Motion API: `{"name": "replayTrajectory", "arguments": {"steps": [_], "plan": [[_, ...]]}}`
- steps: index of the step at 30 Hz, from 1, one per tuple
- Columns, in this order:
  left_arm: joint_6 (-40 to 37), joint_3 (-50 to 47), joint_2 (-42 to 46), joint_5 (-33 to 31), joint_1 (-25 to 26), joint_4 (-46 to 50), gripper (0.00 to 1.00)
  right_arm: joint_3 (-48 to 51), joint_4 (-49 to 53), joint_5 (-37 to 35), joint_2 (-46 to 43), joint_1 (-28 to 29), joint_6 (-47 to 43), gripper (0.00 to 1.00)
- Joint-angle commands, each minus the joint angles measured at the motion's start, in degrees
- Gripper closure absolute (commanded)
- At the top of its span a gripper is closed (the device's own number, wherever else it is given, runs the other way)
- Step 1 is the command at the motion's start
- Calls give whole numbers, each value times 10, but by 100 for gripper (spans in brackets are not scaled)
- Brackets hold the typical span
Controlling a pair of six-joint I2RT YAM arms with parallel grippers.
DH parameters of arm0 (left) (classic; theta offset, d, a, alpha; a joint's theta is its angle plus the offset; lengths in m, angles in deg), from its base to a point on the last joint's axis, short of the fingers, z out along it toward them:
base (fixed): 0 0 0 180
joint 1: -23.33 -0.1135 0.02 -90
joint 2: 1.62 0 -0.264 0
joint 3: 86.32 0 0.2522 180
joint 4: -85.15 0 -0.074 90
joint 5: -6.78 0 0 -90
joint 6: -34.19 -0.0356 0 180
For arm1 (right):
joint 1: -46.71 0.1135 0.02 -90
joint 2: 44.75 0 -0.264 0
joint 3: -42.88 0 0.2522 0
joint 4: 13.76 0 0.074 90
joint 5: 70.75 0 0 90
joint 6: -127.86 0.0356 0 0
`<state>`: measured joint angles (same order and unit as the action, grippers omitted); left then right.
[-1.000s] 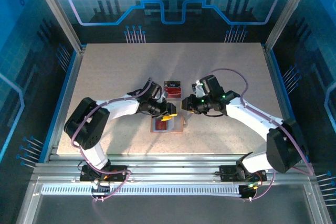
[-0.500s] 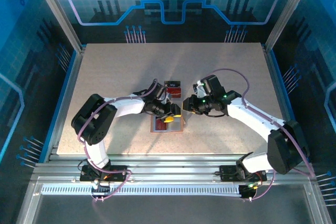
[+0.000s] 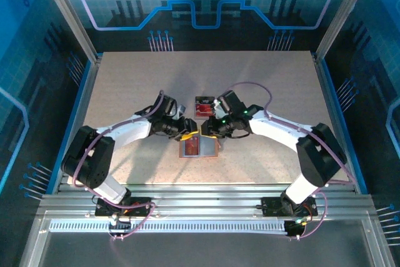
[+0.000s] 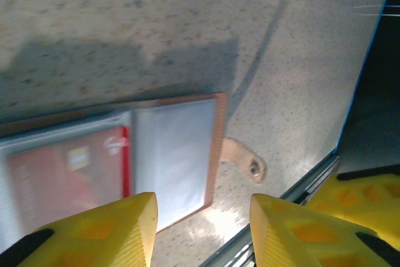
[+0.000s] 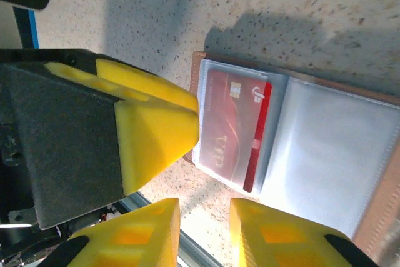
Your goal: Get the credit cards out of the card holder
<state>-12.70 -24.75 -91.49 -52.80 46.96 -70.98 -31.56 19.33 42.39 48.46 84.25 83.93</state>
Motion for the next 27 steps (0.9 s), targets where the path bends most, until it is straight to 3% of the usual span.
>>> {"name": "replayTrajectory", "arguments": {"steps": [1, 13, 27], "plan": [[-21, -39, 19, 22, -15, 10, 63, -25, -14, 5, 34, 17, 14, 73], [-23, -72, -12, 54, -26, -33, 83, 4, -94, 22, 109, 28, 53, 77], [-39, -71, -33, 33, -29, -19, 88, 11, -129, 36, 145, 30, 65, 78]]}}
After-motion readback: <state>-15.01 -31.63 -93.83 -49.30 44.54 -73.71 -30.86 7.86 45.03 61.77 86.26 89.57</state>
